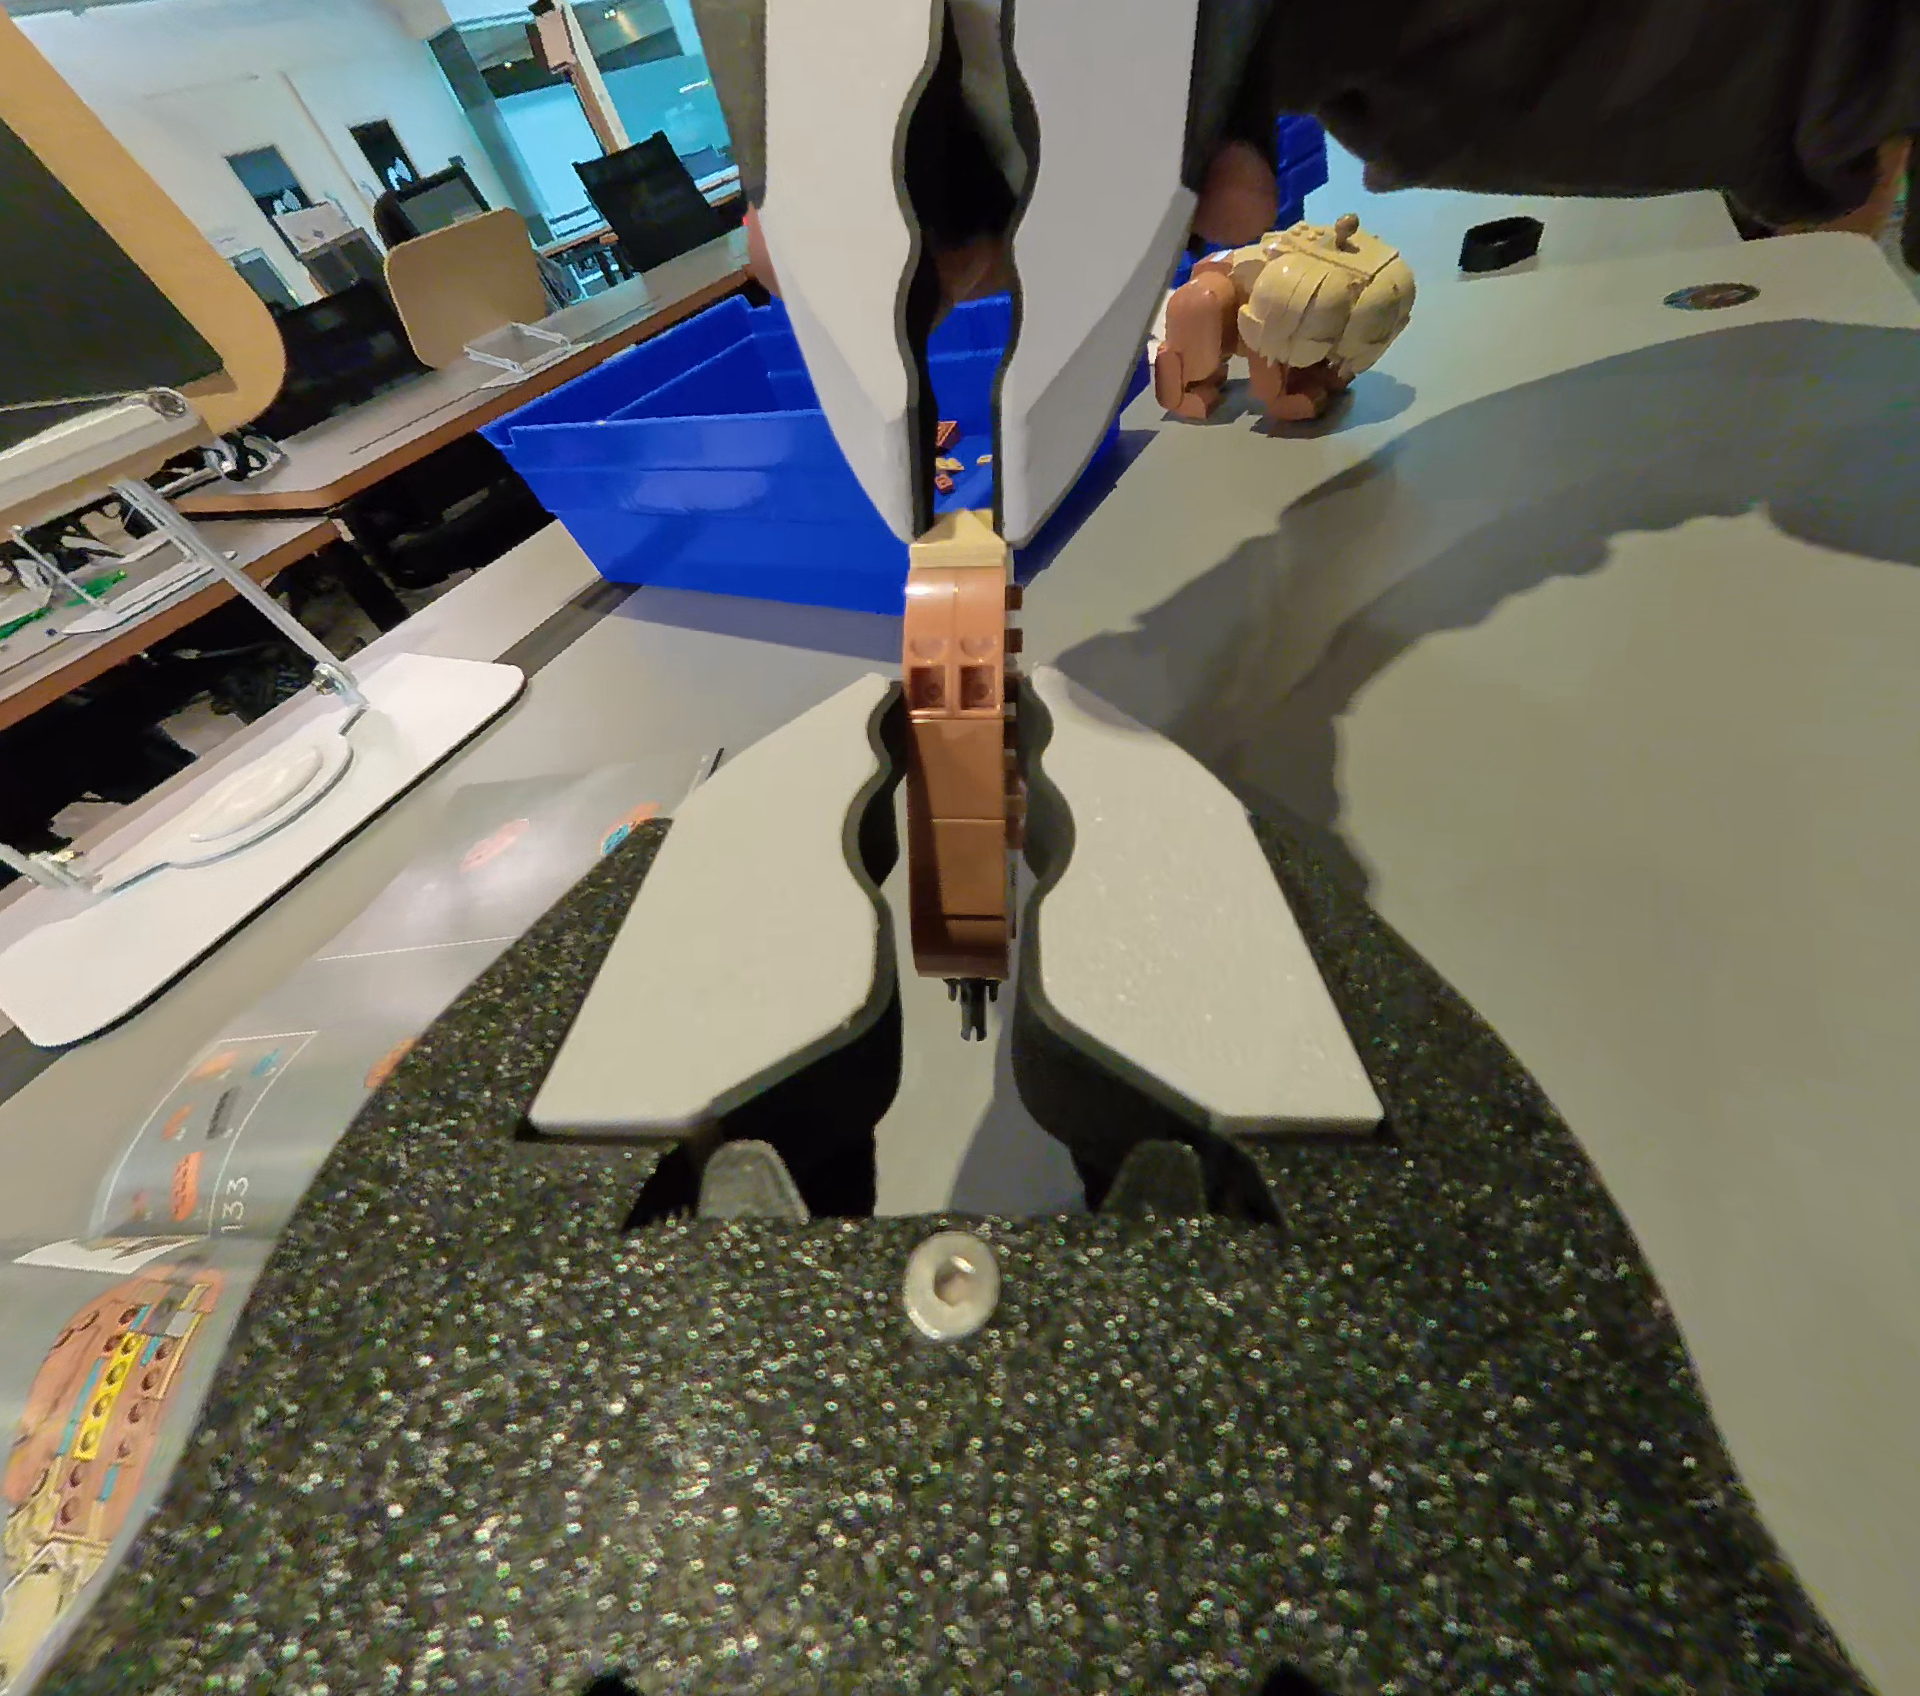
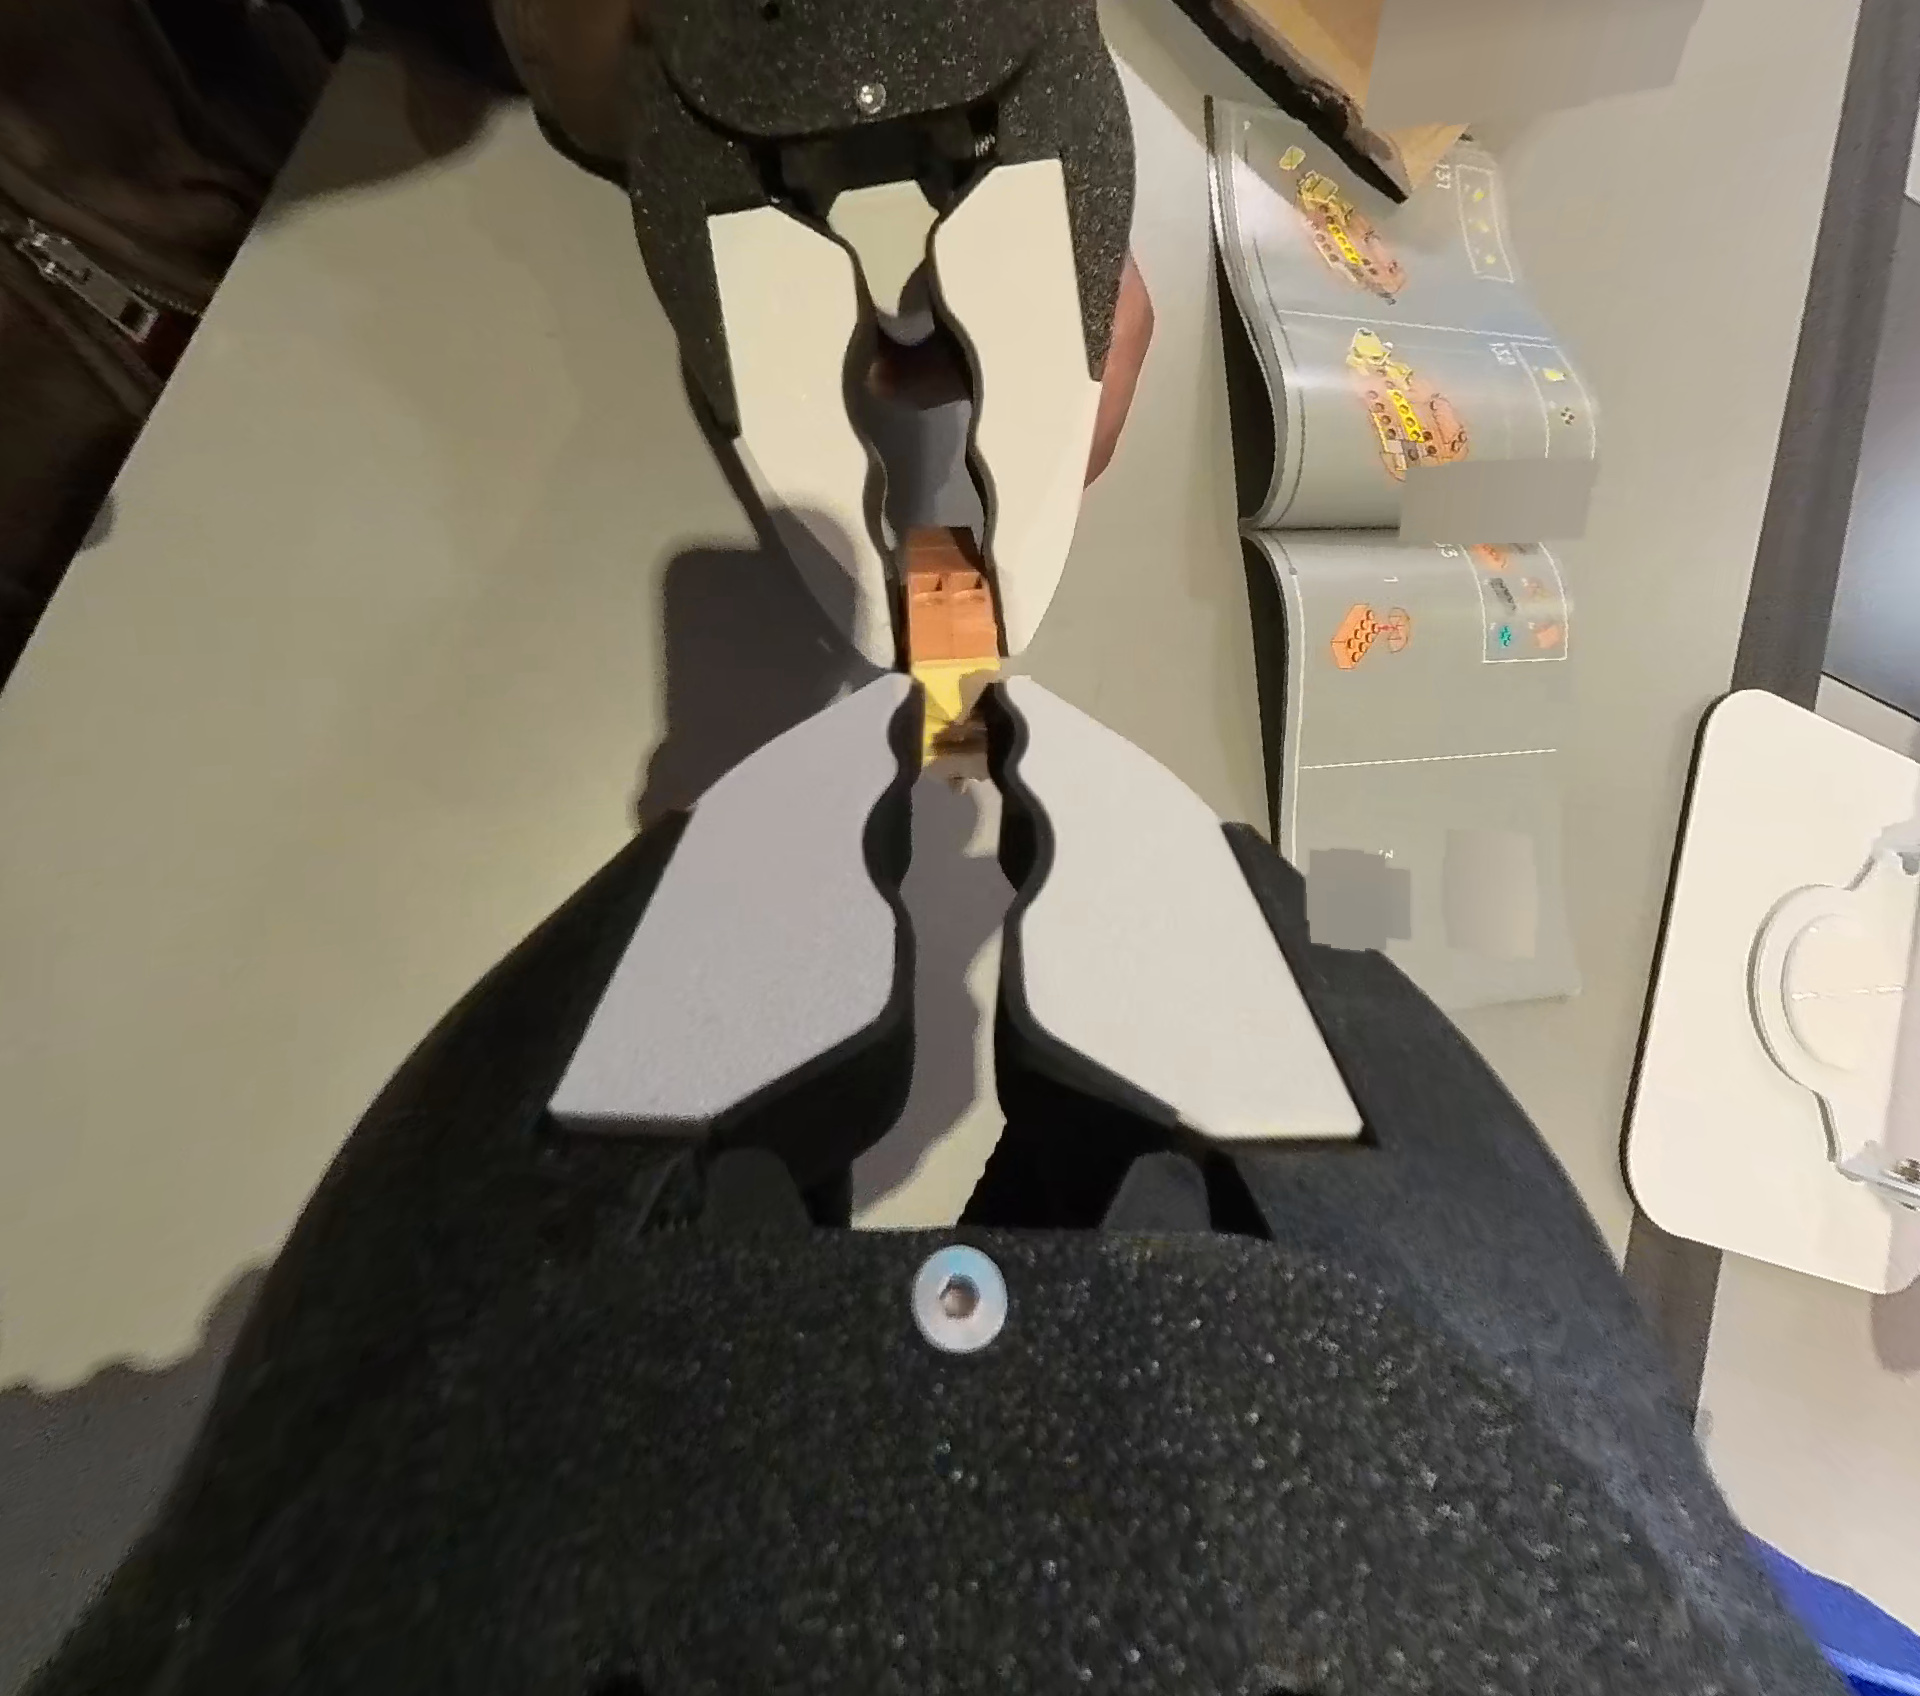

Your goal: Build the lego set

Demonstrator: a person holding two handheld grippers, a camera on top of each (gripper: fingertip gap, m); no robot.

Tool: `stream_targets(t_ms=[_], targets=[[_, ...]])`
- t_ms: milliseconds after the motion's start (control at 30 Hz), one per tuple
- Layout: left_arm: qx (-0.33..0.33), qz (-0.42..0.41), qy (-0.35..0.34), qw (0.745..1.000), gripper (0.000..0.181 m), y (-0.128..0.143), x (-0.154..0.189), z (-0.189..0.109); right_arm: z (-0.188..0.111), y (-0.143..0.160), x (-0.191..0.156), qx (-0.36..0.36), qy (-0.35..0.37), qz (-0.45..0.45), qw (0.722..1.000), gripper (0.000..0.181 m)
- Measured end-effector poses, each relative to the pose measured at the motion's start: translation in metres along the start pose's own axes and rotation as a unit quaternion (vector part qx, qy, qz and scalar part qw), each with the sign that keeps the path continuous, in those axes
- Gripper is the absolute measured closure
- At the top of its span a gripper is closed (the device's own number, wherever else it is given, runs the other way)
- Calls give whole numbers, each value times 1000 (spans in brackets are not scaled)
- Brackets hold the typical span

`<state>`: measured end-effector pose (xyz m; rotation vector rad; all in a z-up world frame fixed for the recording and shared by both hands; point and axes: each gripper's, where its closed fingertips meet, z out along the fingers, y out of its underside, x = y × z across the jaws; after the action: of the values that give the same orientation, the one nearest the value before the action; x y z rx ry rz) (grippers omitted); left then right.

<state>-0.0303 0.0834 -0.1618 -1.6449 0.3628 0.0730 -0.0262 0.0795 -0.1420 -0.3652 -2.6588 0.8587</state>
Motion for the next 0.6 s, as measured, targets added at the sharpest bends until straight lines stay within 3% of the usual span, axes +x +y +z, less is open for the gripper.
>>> stream_targets(t_ms=[600], targets=[[7,-2,3,1000,162,0,1,-2,2,-2,-1,25,-2,22,999,169]])
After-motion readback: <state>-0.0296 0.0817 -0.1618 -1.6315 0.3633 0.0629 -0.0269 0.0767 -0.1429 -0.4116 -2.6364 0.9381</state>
